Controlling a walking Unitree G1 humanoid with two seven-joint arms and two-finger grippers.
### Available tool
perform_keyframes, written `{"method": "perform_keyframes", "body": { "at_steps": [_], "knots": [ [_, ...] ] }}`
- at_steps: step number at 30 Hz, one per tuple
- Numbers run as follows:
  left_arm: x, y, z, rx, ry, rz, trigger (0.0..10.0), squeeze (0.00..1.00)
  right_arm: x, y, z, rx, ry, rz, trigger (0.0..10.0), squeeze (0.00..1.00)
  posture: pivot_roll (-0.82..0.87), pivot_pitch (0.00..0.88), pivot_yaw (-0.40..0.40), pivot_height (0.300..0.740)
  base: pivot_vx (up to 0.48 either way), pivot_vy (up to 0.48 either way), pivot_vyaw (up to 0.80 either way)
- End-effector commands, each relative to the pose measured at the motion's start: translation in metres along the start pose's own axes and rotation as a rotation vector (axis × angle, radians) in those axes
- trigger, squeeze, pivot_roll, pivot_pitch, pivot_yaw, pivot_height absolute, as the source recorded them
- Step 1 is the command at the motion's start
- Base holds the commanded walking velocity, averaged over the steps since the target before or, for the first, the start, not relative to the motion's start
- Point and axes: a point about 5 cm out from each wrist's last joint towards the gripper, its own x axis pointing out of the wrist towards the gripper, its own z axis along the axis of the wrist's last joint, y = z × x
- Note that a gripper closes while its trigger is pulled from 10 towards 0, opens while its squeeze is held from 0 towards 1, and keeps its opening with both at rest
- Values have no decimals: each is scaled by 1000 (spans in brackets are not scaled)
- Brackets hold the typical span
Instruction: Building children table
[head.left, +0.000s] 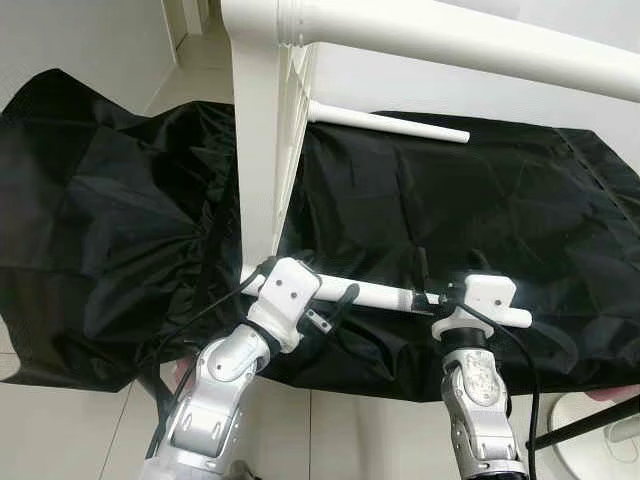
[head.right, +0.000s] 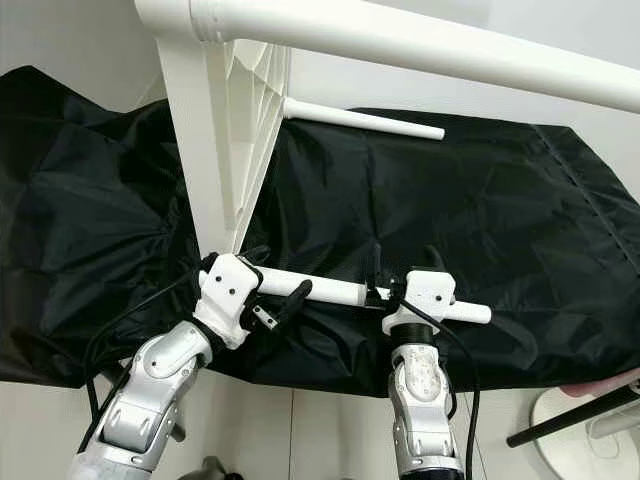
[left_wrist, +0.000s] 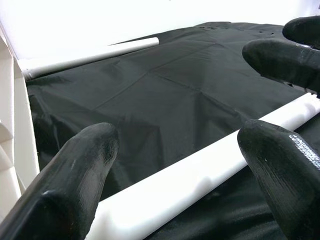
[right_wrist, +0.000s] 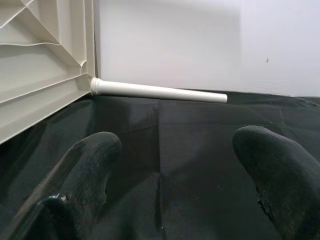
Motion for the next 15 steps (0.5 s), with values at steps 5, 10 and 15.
{"method": "perform_keyframes", "body": {
  "at_steps": [5,10,15],
  "knots": [
    [-2,5,2,16,-7,115,10000,0,8,2,14,-21,-62,3,10000,0,27,3,-11,740,0,0,0],
    [-2,4,1,17,-6,111,10000,0,9,2,14,-26,-64,3,10000,0,27,0,-7,740,0,0,0],
    [-3,4,1,14,-5,111,10000,0,7,2,10,-37,-52,5,10000,0,28,0,-7,740,0,0,0]
  ]
}}
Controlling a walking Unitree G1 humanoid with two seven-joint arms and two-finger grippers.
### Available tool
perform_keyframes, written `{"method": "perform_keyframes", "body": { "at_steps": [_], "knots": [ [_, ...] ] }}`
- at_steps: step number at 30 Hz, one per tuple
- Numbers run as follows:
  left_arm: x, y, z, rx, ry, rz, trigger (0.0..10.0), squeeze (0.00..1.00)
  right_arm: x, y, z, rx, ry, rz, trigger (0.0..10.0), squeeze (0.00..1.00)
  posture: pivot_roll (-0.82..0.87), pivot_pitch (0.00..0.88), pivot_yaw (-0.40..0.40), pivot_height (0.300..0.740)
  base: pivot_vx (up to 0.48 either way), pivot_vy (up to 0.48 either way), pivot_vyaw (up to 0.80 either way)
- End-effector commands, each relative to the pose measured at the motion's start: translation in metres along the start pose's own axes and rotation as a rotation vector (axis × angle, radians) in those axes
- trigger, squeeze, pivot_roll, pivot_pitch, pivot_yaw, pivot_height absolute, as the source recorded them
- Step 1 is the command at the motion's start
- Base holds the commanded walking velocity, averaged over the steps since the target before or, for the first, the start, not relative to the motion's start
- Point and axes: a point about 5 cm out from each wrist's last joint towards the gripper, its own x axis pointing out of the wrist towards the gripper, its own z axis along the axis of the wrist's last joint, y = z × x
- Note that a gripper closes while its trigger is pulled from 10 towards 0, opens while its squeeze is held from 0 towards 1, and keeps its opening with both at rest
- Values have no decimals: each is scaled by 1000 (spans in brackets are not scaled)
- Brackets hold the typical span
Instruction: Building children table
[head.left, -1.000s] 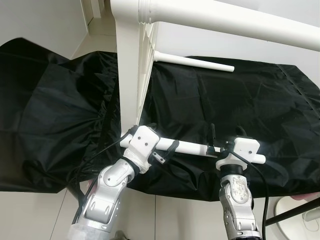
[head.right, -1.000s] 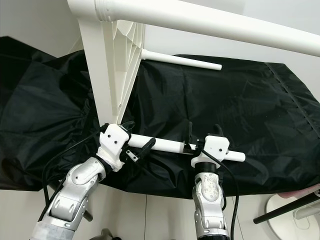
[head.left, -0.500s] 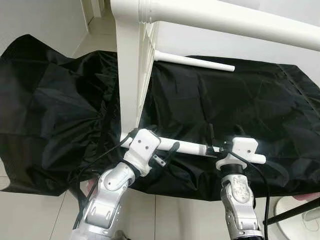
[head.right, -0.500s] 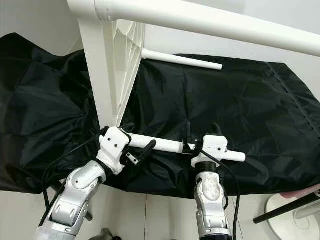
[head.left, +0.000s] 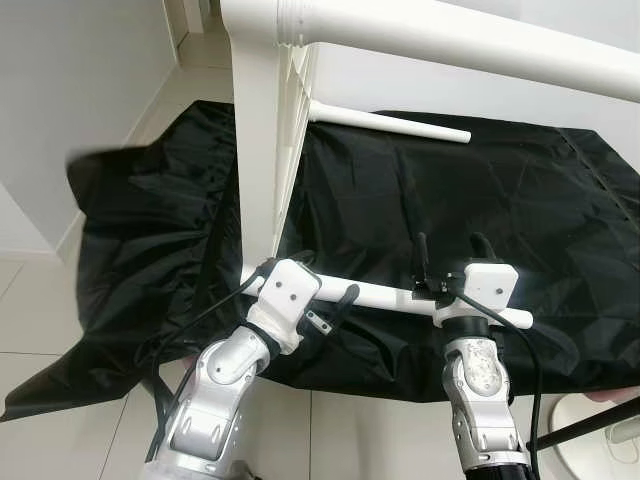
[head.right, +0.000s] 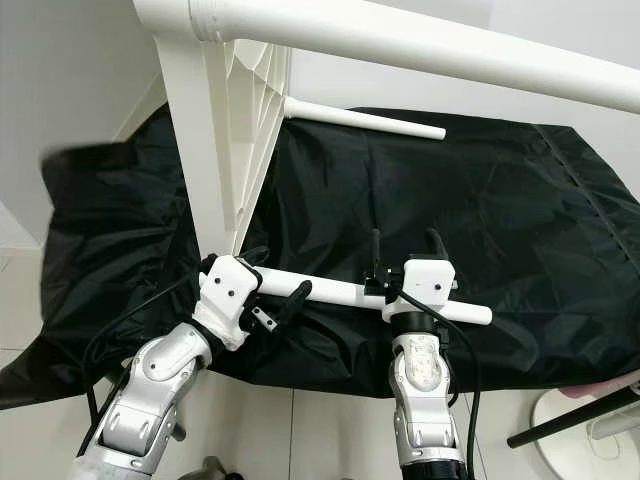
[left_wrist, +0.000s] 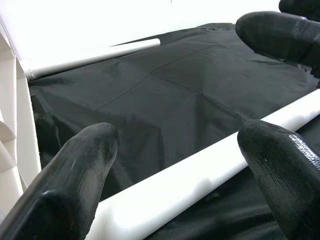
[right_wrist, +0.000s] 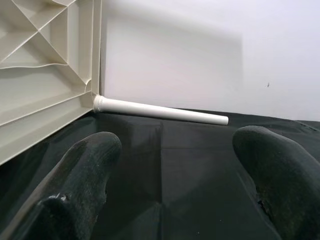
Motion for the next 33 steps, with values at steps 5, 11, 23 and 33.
{"method": "perform_keyframes", "body": {
  "at_steps": [5,11,23,33],
  "knots": [
    [-3,4,0,13,0,109,10000,0,-3,-1,-3,-15,17,-3,10000,0,28,0,-7,740,0,-51,0],
    [-3,4,0,11,1,110,10000,0,-3,-1,-4,-17,21,-1,10000,0,30,2,-8,740,0,-256,0],
    [-3,3,0,5,2,114,10000,0,-3,-1,-5,-26,28,5,10000,0,33,4,-12,740,0,-294,0],
    [-4,1,0,0,5,117,10000,0,-5,-1,-6,-28,35,9,10000,0,34,11,-13,740,0,-299,0]
  ]
}}
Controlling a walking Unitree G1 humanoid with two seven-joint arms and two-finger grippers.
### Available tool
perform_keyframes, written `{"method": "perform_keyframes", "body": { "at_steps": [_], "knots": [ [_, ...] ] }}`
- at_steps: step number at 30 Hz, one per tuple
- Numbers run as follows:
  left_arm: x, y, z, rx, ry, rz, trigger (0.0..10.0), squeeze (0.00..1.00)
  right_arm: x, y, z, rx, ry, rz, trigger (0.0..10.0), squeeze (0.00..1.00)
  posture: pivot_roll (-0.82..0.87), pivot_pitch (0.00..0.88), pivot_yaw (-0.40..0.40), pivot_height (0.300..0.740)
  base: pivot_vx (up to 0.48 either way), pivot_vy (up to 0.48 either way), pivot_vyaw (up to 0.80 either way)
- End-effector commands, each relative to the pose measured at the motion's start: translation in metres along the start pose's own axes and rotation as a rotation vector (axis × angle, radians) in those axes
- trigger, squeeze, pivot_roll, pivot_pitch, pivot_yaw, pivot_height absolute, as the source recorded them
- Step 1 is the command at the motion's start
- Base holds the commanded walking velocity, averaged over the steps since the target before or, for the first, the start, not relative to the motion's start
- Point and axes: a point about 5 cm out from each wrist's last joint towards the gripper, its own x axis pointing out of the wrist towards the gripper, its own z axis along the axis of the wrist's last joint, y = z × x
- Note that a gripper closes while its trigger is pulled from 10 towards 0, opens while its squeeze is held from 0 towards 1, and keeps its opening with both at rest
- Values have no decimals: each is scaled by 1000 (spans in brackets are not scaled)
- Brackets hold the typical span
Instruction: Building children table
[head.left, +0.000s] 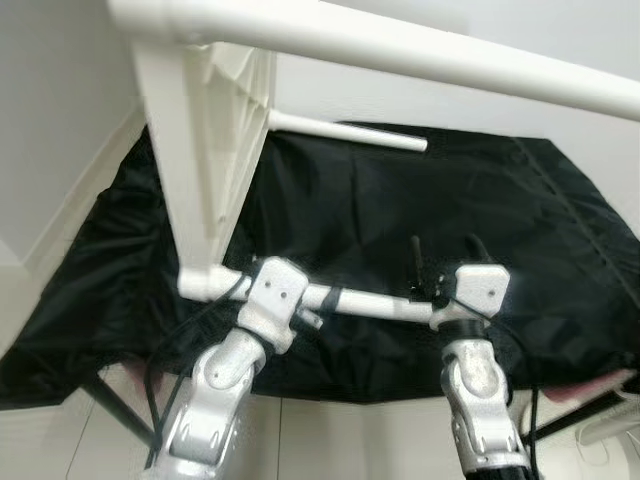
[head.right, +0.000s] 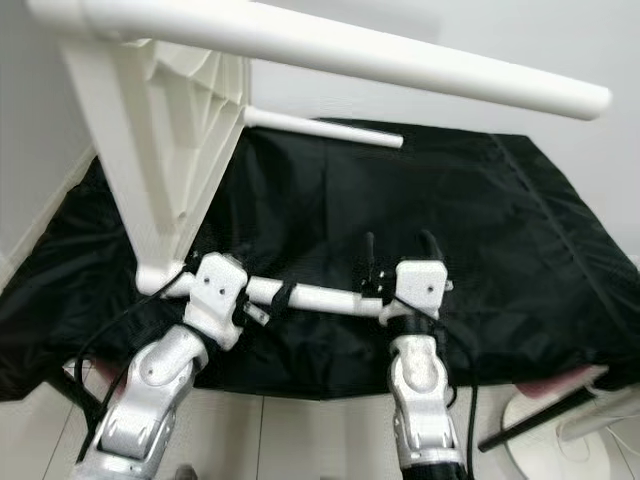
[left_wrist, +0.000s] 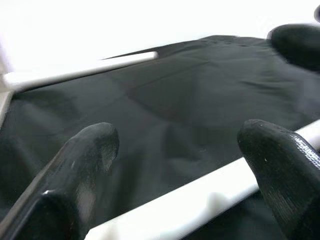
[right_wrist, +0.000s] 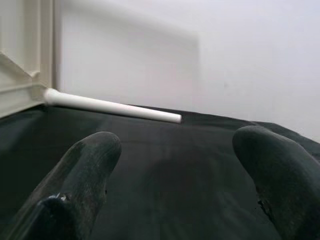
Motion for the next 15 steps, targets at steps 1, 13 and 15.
{"method": "perform_keyframes", "body": {
  "at_steps": [1,13,15],
  "knots": [
    [-3,4,0,19,10,28,10000,0,0,6,-1,15,10,16,10000,0,34,11,-13,740,0,-296,0],
    [-3,4,-3,16,31,69,10000,0,-3,7,-1,4,13,30,10000,0,35,18,-13,740,0,-49,0],
    [-3,5,-3,12,32,74,10000,0,-3,7,-1,3,13,31,10000,0,35,18,-13,740,0,0,0]
  ]
}}
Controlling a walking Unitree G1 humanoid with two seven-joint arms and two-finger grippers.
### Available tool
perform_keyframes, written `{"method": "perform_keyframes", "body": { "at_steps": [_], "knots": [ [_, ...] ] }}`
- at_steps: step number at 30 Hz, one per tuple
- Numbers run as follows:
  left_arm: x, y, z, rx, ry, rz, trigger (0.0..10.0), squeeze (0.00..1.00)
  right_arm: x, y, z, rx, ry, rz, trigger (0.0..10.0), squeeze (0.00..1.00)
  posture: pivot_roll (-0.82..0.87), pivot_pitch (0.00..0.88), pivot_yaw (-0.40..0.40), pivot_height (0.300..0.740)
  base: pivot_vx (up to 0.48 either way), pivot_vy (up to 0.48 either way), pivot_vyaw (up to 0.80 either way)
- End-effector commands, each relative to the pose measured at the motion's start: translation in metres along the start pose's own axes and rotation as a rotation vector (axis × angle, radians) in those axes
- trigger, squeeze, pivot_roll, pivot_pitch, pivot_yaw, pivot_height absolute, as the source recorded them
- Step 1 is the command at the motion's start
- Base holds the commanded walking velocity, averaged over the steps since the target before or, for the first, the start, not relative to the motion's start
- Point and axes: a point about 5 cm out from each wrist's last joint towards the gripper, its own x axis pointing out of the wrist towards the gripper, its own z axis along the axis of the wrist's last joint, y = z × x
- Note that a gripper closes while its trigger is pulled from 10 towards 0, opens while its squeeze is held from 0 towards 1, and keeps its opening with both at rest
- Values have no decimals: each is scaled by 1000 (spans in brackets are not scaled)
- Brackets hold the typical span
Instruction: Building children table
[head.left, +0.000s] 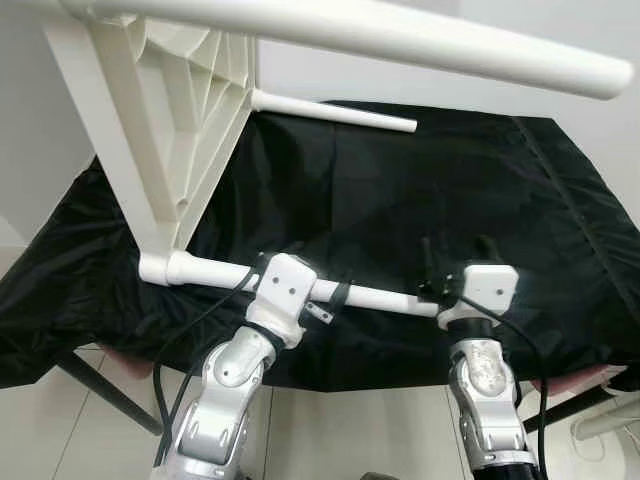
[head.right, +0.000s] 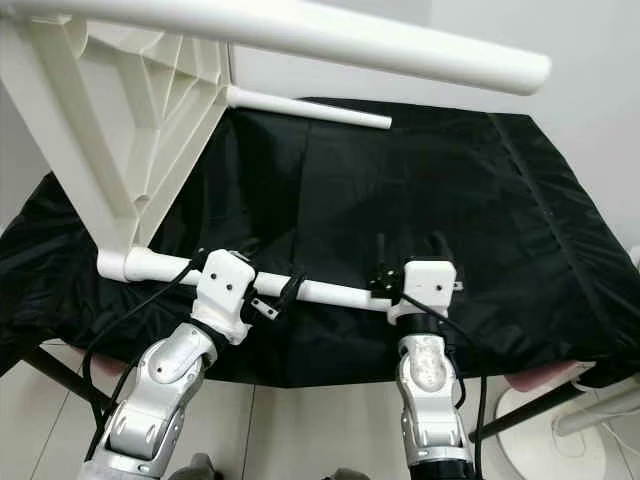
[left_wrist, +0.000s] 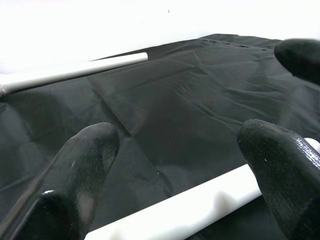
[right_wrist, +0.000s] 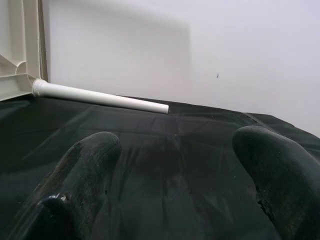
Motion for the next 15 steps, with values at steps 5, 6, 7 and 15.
{"method": "perform_keyframes", "body": {
  "at_steps": [5,6,7,15],
  "knots": [
    [-1,6,-4,-9,36,51,10000,0,0,4,1,-3,-1,21,10000,0,35,21,-13,740,0,55,0],
    [-1,6,-4,-13,39,54,10000,0,0,4,1,-3,-1,22,10000,0,36,25,-11,740,0,307,0],
    [-1,6,-4,-15,40,55,10000,0,0,4,1,-3,-1,21,10000,0,36,25,-11,740,0,334,0],
    [-1,7,-5,-9,44,55,10000,0,-1,5,0,-3,5,20,10000,0,37,30,-9,740,0,299,0]
  ]
}}
